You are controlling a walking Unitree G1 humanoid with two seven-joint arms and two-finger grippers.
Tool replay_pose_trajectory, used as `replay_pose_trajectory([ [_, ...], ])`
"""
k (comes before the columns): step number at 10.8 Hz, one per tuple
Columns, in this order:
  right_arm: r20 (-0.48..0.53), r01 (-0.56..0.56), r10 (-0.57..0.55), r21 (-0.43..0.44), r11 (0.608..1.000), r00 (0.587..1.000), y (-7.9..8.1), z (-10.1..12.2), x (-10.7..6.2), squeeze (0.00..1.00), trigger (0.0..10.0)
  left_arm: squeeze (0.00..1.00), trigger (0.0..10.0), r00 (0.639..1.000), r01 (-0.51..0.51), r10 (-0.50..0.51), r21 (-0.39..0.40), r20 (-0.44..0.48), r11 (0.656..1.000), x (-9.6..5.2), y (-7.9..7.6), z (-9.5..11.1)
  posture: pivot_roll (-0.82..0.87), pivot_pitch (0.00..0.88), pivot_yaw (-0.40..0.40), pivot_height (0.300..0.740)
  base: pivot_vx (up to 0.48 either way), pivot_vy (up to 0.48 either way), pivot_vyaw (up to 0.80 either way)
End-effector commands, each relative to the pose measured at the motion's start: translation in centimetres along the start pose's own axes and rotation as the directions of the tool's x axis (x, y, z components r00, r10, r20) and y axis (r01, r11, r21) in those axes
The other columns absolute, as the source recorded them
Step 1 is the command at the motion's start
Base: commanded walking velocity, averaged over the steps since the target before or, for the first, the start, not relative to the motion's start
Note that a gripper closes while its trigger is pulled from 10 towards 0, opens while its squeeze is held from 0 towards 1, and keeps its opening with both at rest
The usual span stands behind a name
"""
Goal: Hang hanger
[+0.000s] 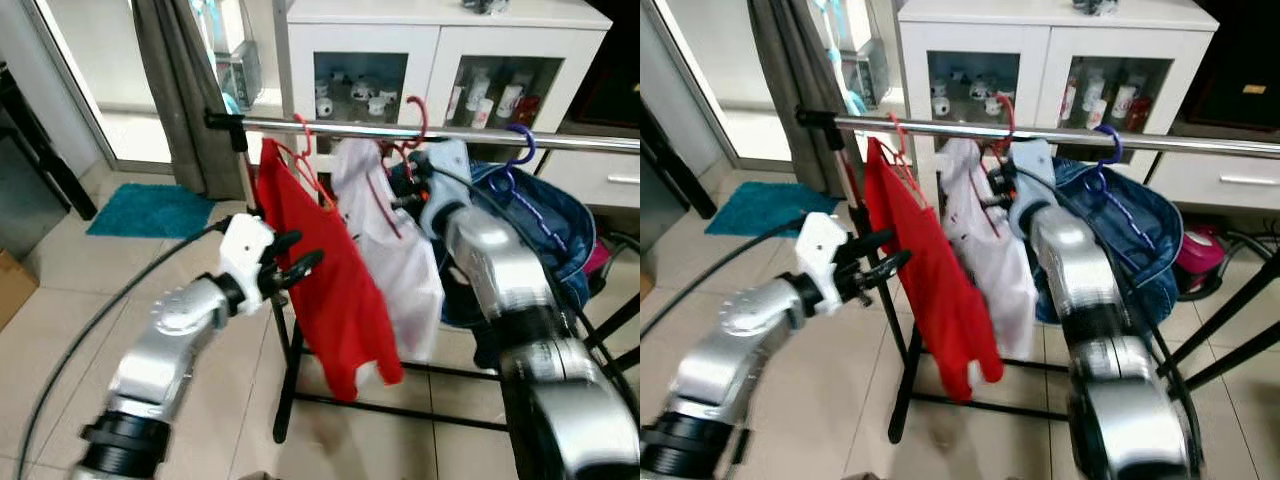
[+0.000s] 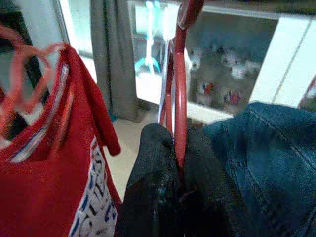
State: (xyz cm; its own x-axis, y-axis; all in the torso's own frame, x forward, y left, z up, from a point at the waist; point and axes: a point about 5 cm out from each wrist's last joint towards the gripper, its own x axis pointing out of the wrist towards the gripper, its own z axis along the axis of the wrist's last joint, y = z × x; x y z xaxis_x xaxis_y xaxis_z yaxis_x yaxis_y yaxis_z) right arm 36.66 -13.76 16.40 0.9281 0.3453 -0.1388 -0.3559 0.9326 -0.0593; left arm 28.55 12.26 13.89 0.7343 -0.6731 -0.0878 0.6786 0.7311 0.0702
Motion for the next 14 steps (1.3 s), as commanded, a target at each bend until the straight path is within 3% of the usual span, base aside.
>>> replay_pose_trajectory([
  [1,0.07,-0.018,0.02,-0.032,0.999,0.997,0.8,1.5,-0.7,0.0,0.0,0.0,10.0,0.999,-0.039,0.039,0.021,-0.011,0.999,0.1,0.2,-0.3,-0.1,0.0,0.071,0.74,0.0,0.0,0.0],
  [5,0.099,0.01,-0.014,0.034,0.999,0.995,2.6,-0.3,-3.5,0.0,0.0,0.0,10.0,0.998,-0.045,0.046,0.045,-0.037,0.998,0.0,0.0,-0.9,-0.12,0.0,0.076,0.74,0.0,0.0,0.0],
  [6,0.129,0.033,-0.04,0.053,0.998,0.991,3.7,-0.9,-5.2,0.0,0.0,0.0,10.0,0.998,-0.049,0.051,0.047,-0.035,0.998,-0.1,0.1,-1.0,-0.12,0.0,0.075,0.74,0.0,0.0,0.0],
  [9,0.093,0.084,-0.095,0.119,0.989,0.991,4.4,-2.1,-6.4,0.0,0.0,0.0,10.0,0.998,-0.047,0.048,0.042,-0.03,0.998,-0.2,0.0,-1.0,-0.12,0.0,0.074,0.74,0.0,0.0,0.0],
  [14,0.018,0.065,-0.066,0.049,0.997,0.998,4.6,-3.5,-7.6,0.0,0.0,0.0,10.0,0.998,-0.051,0.052,0.023,-0.033,0.998,-0.3,-0.2,-1.3,-0.13,0.0,0.074,0.74,0.0,0.0,0.0],
])
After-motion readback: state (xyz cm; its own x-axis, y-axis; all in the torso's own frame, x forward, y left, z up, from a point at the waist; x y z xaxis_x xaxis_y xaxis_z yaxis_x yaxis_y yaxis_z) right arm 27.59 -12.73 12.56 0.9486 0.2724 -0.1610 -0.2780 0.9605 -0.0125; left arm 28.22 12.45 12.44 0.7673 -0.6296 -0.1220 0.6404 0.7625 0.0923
